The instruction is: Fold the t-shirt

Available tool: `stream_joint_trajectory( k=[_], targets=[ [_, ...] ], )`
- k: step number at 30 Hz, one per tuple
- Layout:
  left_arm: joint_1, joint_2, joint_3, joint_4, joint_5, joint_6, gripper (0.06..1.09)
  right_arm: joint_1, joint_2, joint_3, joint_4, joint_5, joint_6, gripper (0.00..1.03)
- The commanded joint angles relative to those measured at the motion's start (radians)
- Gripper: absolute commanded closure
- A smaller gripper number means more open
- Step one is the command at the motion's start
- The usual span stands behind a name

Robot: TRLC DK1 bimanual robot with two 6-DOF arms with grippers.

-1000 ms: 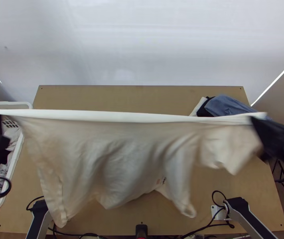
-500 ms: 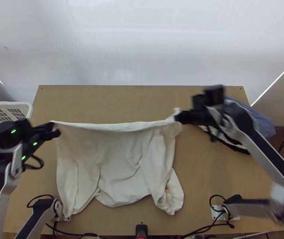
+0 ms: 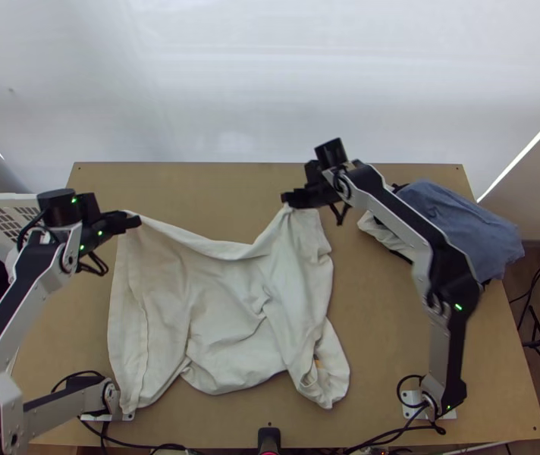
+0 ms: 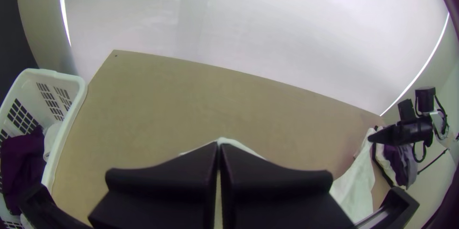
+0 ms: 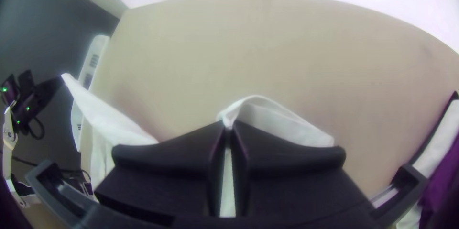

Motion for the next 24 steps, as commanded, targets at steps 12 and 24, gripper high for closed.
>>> stream_joint_trajectory(
  k=[12,24],
  targets=[
    [-0.040,0.093,0.058,0.010,-0.065,-0.052,1.05,-0.030,0.090,0.267,-0.299,0.000,0.006,0.38],
    [-0.046,0.075,0.073,0.018,-0.065,-0.053,1.05,-0.148,-0.372,-0.472,-0.213,-0.029,0.018,0.63]
  ],
)
